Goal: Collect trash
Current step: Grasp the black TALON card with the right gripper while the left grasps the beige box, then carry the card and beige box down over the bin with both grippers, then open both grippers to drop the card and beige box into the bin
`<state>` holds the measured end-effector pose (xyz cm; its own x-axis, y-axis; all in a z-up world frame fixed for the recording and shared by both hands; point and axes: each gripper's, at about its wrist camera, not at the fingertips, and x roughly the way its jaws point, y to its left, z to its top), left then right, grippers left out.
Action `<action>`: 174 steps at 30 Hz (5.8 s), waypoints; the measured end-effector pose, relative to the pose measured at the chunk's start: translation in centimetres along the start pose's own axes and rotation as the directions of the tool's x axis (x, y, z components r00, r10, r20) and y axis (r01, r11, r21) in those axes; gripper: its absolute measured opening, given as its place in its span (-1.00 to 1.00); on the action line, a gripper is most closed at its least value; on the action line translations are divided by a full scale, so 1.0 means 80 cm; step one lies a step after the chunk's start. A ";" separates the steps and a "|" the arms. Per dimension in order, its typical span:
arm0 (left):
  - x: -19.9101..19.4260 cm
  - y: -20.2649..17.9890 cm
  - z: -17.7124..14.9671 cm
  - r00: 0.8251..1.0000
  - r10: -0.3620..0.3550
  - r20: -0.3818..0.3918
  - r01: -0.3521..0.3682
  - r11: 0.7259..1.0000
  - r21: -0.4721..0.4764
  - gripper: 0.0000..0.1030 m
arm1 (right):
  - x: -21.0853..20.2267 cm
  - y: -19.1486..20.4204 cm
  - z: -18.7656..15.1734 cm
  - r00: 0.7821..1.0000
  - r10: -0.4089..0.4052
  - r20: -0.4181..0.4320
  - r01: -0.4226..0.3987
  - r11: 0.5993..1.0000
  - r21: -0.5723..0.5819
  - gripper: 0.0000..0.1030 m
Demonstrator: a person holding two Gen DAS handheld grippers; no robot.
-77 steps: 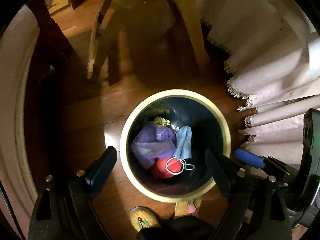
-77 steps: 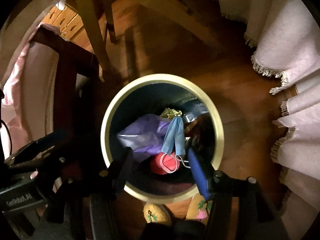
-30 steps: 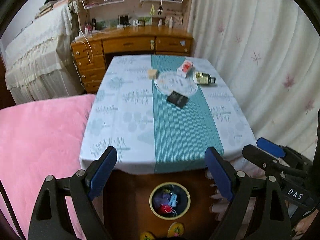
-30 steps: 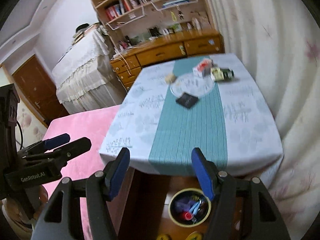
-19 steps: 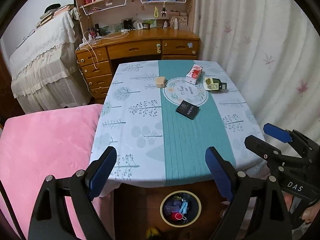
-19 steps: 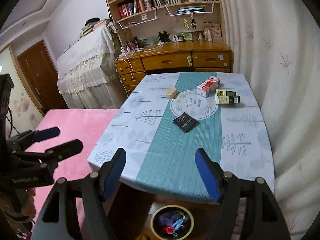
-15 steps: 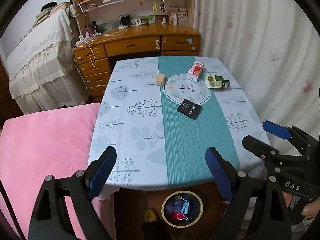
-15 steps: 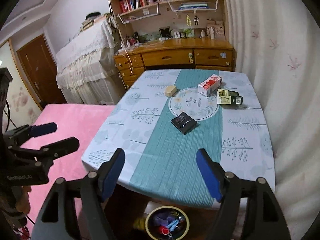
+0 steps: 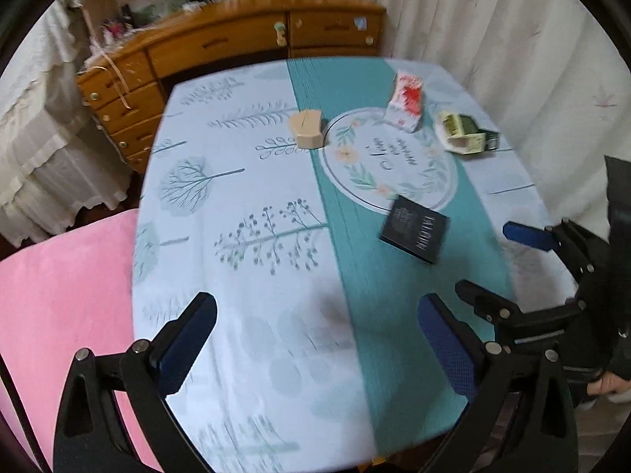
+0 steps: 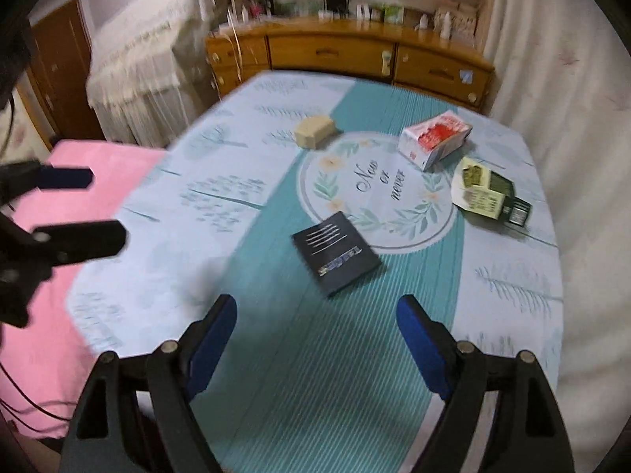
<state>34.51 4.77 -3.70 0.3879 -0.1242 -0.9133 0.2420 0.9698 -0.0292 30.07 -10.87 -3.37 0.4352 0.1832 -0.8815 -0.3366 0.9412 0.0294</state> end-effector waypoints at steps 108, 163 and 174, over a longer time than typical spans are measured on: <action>-0.139 -0.177 -0.335 0.998 0.007 -0.064 -0.012 0.997 -0.079 -0.14 | -0.198 0.054 -0.324 0.982 0.189 0.000 -0.182 0.945 0.273 0.15; 0.307 -0.066 -0.535 0.983 -0.024 -0.182 -0.018 0.975 -0.223 0.82 | 0.247 0.062 -0.562 0.984 0.089 -0.154 0.021 0.799 0.601 0.38; 0.260 -0.067 -0.524 0.990 0.016 -0.143 -0.048 0.974 -0.223 0.85 | 0.218 0.069 -0.548 0.988 0.055 -0.142 0.035 0.822 0.569 0.42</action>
<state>4.03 5.77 -39.54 0.2600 -0.0778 -0.9625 0.0184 0.9970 -0.0756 -0.82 -14.91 -39.21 0.2932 0.1930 -0.9364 0.2138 0.9414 0.2610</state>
